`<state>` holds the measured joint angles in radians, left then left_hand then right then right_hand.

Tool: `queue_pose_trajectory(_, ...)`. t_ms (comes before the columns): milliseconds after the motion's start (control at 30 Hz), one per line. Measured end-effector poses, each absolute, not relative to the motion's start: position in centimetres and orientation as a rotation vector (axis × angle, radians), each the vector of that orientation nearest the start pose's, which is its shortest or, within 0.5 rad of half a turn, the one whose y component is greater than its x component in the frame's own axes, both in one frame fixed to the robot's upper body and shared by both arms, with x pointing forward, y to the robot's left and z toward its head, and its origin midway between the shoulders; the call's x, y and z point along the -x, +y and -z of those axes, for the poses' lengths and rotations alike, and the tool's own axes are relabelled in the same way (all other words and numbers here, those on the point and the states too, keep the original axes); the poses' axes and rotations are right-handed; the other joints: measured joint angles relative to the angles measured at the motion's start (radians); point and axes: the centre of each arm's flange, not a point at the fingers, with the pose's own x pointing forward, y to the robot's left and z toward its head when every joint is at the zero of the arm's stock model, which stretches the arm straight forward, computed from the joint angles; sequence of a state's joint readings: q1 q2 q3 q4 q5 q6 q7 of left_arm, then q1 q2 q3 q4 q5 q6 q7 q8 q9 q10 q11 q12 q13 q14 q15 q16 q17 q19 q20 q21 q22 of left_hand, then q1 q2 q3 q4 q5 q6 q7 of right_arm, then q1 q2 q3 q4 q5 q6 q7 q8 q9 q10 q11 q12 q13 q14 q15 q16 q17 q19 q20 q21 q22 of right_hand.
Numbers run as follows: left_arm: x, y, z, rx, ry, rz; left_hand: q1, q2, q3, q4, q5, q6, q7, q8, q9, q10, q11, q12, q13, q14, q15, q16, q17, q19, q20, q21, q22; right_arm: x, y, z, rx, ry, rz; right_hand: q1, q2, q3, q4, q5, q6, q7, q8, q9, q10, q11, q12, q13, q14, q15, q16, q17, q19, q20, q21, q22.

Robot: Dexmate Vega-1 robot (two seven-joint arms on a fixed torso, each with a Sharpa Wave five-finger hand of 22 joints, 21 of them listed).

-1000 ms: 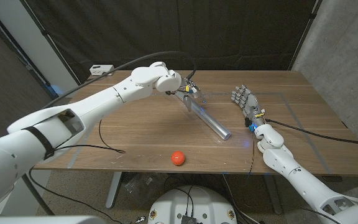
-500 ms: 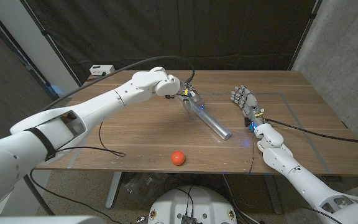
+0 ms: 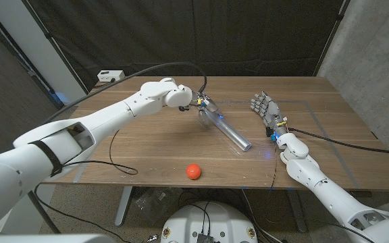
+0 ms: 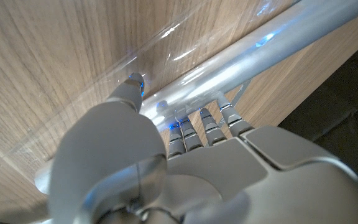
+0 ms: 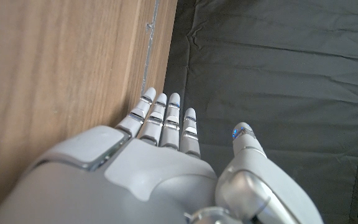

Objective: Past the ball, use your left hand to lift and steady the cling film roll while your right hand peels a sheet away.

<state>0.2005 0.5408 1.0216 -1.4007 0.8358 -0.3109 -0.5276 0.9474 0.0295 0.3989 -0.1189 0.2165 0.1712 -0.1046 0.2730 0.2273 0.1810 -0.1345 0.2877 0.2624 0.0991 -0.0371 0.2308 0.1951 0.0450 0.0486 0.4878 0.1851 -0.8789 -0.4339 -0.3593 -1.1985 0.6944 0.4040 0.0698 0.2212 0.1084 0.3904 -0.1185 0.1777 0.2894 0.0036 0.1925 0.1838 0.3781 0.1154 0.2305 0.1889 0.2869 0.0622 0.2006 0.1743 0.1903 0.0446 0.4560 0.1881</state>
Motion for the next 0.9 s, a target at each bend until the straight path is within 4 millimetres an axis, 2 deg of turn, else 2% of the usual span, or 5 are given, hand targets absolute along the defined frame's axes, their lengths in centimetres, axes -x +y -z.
queue_pose_trajectory(233,-62.9,4.9,-6.1,-2.112,-0.731,0.625,0.015,0.015,0.007,-0.007,0.0,0.036,0.002,0.009,0.0,0.043,-0.003,0.019,0.005,0.044,0.0,0.009,0.001,0.031,0.001,0.005,-0.001,-65.6,-28.6,6.5,-0.147,-0.606,-0.202,0.0,0.0,0.0,0.0,0.0,0.0,0.0,0.0,0.0,0.0,0.0,0.0,0.0,0.004,0.004,0.0,0.0,0.0,0.0,0.0,0.0)
queue_pose_trajectory(333,-64.8,6.6,-4.9,-2.076,-0.668,0.629,0.045,0.045,0.017,-0.017,-0.008,0.103,-0.005,0.035,-0.002,0.105,-0.012,0.046,0.01,0.104,-0.001,0.021,0.003,0.07,-0.013,0.019,0.006,-65.9,-28.5,6.5,-0.141,-0.59,-0.203,0.0,0.0,0.0,0.0,0.0,0.0,0.0,0.0,0.0,0.0,0.0,0.0,0.0,0.005,0.005,0.0,0.0,0.0,0.0,0.0,0.0)
queue_pose_trajectory(567,-65.4,6.8,-4.3,-2.067,-0.698,0.602,0.087,0.087,0.039,-0.016,-0.017,0.232,-0.017,0.076,-0.012,0.247,-0.029,0.104,0.015,0.279,-0.005,0.073,0.035,0.147,-0.032,0.053,0.007,-66.0,-28.4,6.3,-0.136,-0.585,-0.203,0.0,0.0,0.0,0.0,0.0,0.0,0.0,0.0,0.0,0.0,0.0,0.0,0.0,0.005,0.005,0.0,0.0,0.0,0.0,0.0,0.0)
queue_pose_trajectory(733,-65.6,6.8,-3.9,-2.086,-0.734,0.575,0.107,0.08,0.02,-0.029,-0.025,0.424,-0.012,0.133,-0.027,0.403,-0.022,0.219,0.061,0.452,-0.008,0.171,0.137,0.226,-0.047,0.109,0.018,-66.1,-28.3,6.3,-0.134,-0.583,-0.202,0.0,0.0,0.0,0.0,0.0,0.0,0.0,0.0,0.0,0.0,0.0,0.0,0.0,0.009,0.002,-0.003,0.0,0.0,0.0,0.0,0.0)
queue_pose_trajectory(900,-65.7,6.8,-3.2,-2.125,-0.8,0.54,0.131,0.056,-0.017,-0.025,-0.032,0.428,-0.009,0.226,-0.013,0.452,0.02,0.334,0.127,0.578,0.006,0.271,0.26,0.29,-0.054,0.184,0.035,-66.2,-28.2,6.3,-0.131,-0.579,-0.2,0.0,0.0,0.0,0.0,0.0,0.0,0.0,0.0,0.0,0.0,0.0,0.0,0.0,0.009,0.002,-0.003,0.0,0.0,0.0,0.0,0.0)
